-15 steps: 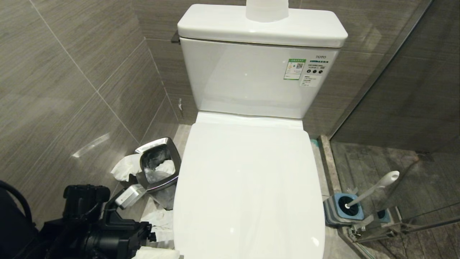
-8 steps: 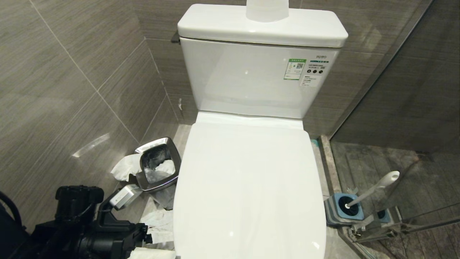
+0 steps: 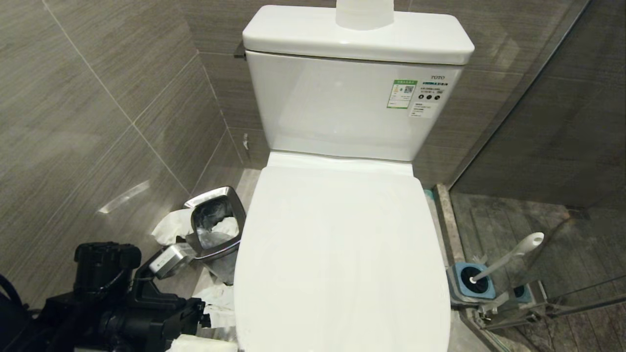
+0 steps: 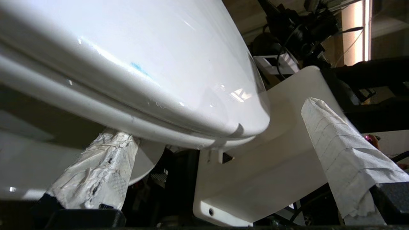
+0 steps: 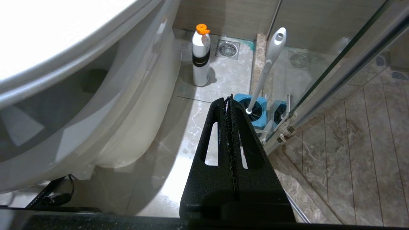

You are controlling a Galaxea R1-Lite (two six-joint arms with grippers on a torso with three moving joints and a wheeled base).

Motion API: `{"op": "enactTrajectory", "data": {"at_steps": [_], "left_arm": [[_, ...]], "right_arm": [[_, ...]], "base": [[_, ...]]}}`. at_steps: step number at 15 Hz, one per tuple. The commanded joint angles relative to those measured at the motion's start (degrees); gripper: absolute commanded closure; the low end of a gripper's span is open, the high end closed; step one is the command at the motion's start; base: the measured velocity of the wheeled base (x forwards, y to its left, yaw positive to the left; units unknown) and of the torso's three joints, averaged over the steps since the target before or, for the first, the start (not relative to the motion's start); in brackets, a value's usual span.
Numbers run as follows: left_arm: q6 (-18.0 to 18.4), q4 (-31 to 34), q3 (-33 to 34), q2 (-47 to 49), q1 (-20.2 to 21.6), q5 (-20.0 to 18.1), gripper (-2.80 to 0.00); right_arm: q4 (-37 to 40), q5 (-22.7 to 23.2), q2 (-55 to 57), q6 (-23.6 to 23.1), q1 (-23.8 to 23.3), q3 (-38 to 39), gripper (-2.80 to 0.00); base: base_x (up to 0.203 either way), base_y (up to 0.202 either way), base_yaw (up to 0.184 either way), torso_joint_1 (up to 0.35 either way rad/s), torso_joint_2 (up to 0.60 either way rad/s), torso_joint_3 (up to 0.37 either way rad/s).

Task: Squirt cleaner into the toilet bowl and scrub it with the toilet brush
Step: Use the left hand to lift the toilet lid slightly

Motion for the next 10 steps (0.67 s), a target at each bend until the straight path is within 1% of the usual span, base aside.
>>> {"op": "enactTrajectory", "data": {"at_steps": [1, 2, 4, 5, 9, 10], "left_arm": [[-1.1, -1.0, -2.6, -1.4, -0.3, -0.3, -2.80], [-2.6, -1.7, -3.7, -1.8, -0.5, -0.3, -2.80], [-7.2, -4.3, -5.0, -2.5, -1.1, -0.2, -2.80], [-10.1, -6.7, -5.2, -2.9, -1.0, -0.2, -2.80], [-23.6, -18.4, -5.3, -3.8, -1.1, 0.0, -2.80], [-26.3, -20.7, -5.3, -4.1, -1.0, 0.0, -2.80]], "right_arm": [[0.0, 0.0, 0.0, 0.0, 0.0, 0.0, 0.00], [0.0, 0.0, 0.0, 0.0, 0.1, 0.0, 0.00], [0.0, 0.0, 0.0, 0.0, 0.1, 0.0, 0.00], [0.0, 0.0, 0.0, 0.0, 0.1, 0.0, 0.00], [0.0, 0.0, 0.0, 0.0, 0.1, 0.0, 0.00], [0.0, 0.0, 0.0, 0.0, 0.1, 0.0, 0.00]], "base": [[0.000, 0.000, 0.000, 0.000, 0.00, 0.000], [0.000, 0.000, 0.000, 0.000, 0.00, 0.000], [0.000, 0.000, 0.000, 0.000, 0.00, 0.000], [0.000, 0.000, 0.000, 0.000, 0.00, 0.000], [0.000, 0.000, 0.000, 0.000, 0.00, 0.000], [0.000, 0.000, 0.000, 0.000, 0.00, 0.000]]}}
